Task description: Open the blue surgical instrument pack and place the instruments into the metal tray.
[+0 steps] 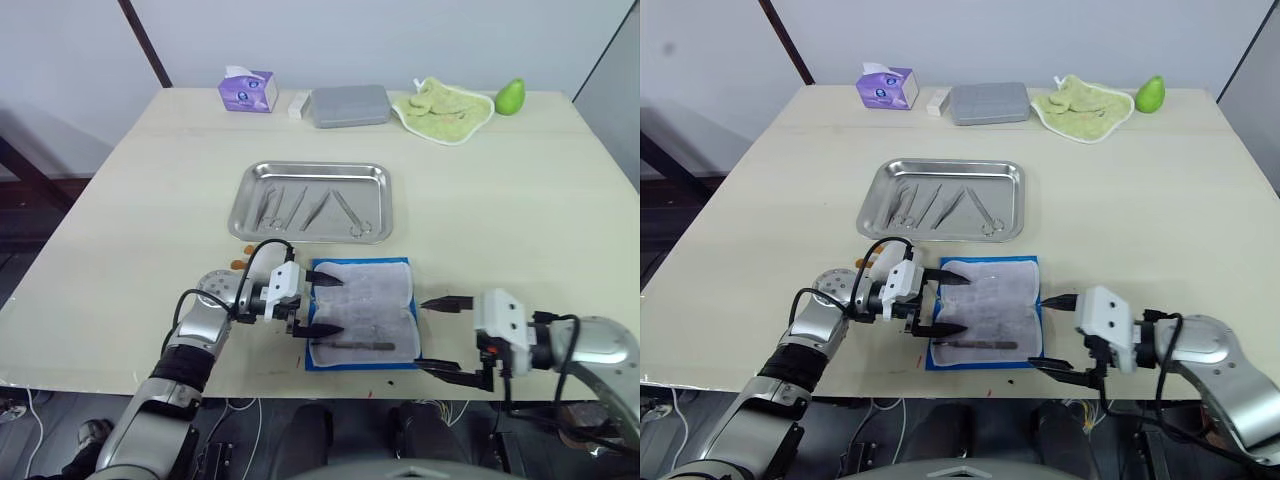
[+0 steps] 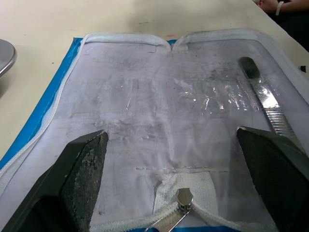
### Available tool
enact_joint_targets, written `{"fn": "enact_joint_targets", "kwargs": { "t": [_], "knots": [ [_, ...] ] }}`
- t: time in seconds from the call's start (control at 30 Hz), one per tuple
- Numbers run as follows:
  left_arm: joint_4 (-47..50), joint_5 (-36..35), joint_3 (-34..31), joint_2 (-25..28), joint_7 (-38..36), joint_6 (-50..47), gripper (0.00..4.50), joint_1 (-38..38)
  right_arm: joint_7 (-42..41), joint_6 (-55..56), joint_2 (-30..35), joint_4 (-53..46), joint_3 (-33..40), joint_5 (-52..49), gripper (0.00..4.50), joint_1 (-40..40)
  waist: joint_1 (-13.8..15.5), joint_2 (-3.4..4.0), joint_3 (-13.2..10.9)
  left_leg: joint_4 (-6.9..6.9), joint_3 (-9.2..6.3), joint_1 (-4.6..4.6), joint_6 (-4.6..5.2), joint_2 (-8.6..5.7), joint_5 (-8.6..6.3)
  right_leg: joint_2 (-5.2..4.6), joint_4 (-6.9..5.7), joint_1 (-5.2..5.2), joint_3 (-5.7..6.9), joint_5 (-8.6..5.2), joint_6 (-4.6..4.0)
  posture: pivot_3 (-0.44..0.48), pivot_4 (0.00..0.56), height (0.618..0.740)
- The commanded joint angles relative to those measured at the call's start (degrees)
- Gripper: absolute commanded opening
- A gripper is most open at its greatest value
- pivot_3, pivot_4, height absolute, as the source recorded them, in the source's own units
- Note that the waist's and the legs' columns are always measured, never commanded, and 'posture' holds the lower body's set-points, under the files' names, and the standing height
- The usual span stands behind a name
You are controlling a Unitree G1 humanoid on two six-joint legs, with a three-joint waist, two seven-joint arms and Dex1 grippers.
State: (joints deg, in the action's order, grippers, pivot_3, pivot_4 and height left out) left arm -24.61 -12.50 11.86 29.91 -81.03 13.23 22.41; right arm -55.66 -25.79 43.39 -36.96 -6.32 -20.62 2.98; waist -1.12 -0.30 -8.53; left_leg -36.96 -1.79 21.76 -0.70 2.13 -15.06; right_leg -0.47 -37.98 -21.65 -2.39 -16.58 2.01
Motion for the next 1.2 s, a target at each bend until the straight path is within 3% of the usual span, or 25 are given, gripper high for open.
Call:
{"fn": "enact_joint_targets", "kwargs": {
  "t": [0.03,0.1,0.13,0.17,0.53,1.2],
  "knots": [
    [-3.7,3.7,2.2,1.8,-0.4,-1.0,4.5,-2.5,2.1,0.4,-2.2,0.7,-5.5,3.2,3.98,-3.4,-0.1,-0.03,0.0,0.0,0.0,-0.01,0.0,0.0,0.0,0.01,0.0,0.0,-0.01,0.0,0.0,0.0,0.15,0.74],
    [-3.2,3.6,2.3,1.9,-0.4,-1.3,4.5,-2.6,2.8,0.4,-3.1,1.9,-7.7,4.9,3.33,-5.2,0.0,-0.01,0.0,-0.01,-0.02,-0.01,0.0,0.01,0.0,0.02,-0.02,0.0,0.0,0.0,-0.01,0.0,0.15,0.74],
    [-2.9,3.5,2.3,2.0,-0.4,-1.5,4.5,-2.6,2.9,0.6,-3.2,2.3,-8.5,5.6,2.52,-5.9,0.0,-0.02,0.0,-0.01,-0.02,-0.01,0.0,0.01,0.0,0.02,-0.02,0.0,0.01,0.0,-0.01,0.0,0.15,0.74],
    [-2.7,3.5,2.3,2.1,-0.4,-1.6,4.5,-2.7,3.2,0.9,-3.4,2.7,-9.2,6.4,2.41,-6.5,0.0,-0.03,0.0,-0.01,-0.02,0.0,0.0,0.01,0.0,0.02,-0.01,0.0,0.01,0.0,-0.01,0.0,0.15,0.74],
    [-0.9,3.1,2.3,2.7,-0.5,-2.8,4.5,-3.3,3.5,0.8,-4.1,4.3,-14.5,10.6,2.41,-9.4,-0.1,-0.04,0.0,-0.01,-0.02,0.01,0.0,0.01,0.0,0.03,-0.01,-0.02,0.0,0.01,-0.04,0.0,0.15,0.74],
    [2.0,3.0,2.8,2.8,0.1,-5.2,4.5,-3.7,6.7,-2.4,-4.9,6.2,-20.9,17.6,2.41,-7.4,0.0,-0.07,0.0,-0.07,-0.02,0.02,0.0,0.01,0.0,0.02,-0.03,-0.01,0.01,0.07,-0.13,0.0,0.15,0.74]
  ]
}}
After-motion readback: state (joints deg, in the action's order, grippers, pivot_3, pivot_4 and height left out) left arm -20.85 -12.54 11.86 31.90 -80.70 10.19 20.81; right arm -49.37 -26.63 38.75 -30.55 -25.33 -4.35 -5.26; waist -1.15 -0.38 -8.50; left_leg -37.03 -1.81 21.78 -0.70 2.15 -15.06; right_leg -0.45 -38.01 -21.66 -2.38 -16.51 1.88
